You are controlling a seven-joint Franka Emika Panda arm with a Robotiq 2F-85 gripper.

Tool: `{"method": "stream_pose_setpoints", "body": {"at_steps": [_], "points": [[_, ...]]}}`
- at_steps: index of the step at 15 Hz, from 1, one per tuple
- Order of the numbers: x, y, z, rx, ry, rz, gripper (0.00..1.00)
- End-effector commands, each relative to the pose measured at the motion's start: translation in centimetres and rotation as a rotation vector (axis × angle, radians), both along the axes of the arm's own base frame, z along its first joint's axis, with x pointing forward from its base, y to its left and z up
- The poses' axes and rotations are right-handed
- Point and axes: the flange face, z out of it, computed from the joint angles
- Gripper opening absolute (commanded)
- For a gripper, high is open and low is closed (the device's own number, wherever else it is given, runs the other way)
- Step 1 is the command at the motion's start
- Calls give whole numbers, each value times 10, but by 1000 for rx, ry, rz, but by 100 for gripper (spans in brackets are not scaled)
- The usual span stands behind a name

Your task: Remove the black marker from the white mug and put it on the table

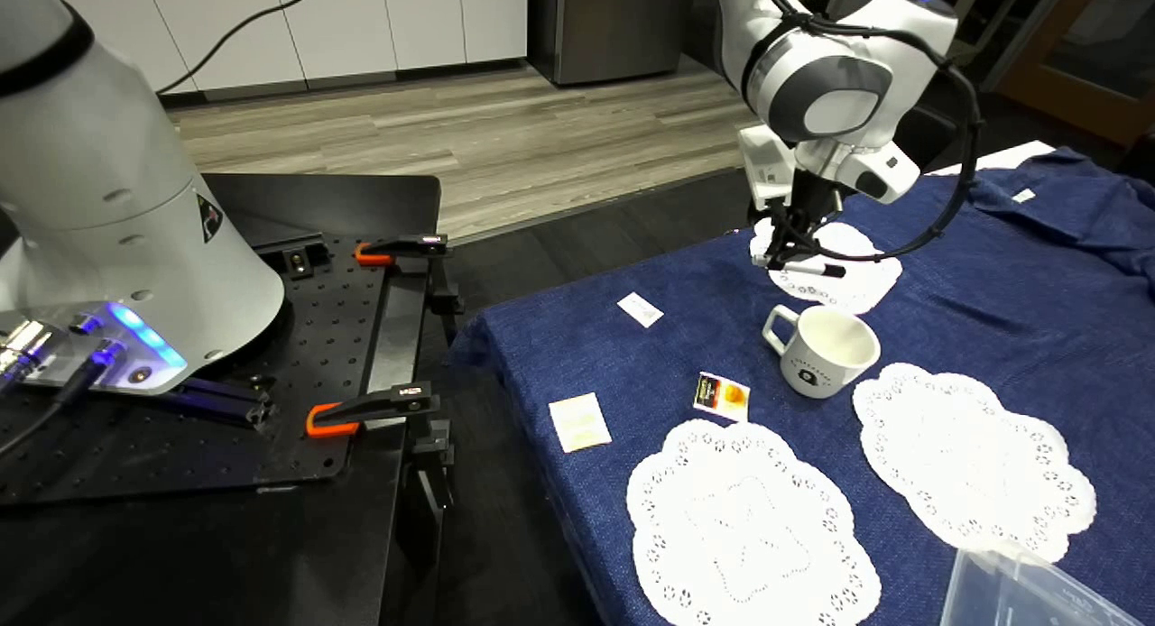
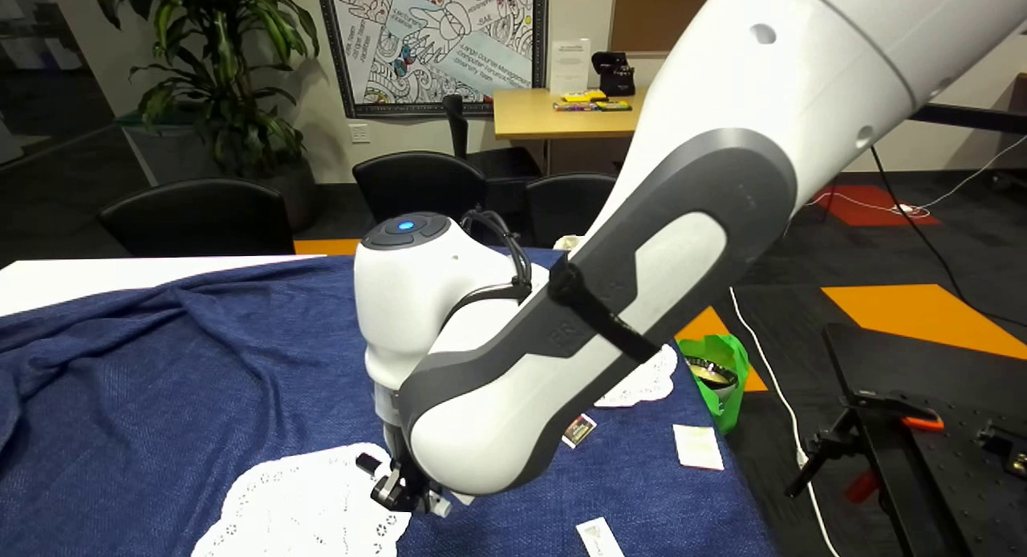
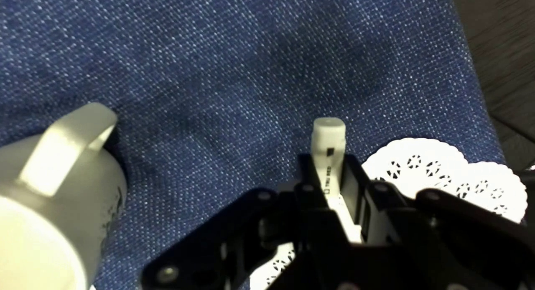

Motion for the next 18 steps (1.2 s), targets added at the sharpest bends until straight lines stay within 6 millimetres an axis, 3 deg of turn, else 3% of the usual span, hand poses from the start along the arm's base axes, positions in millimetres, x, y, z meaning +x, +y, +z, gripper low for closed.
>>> {"method": "stream_pose_setpoints", "body": {"at_steps": [1, 2, 4, 11, 18], "points": [[14, 2, -9, -31, 26, -15, 22], [15, 3, -8, -32, 28, -19, 46], [18, 4, -1, -34, 14, -27, 50], [28, 2, 55, -39, -95, -111, 100], [30, -2, 83, -43, -130, -157, 100]]}}
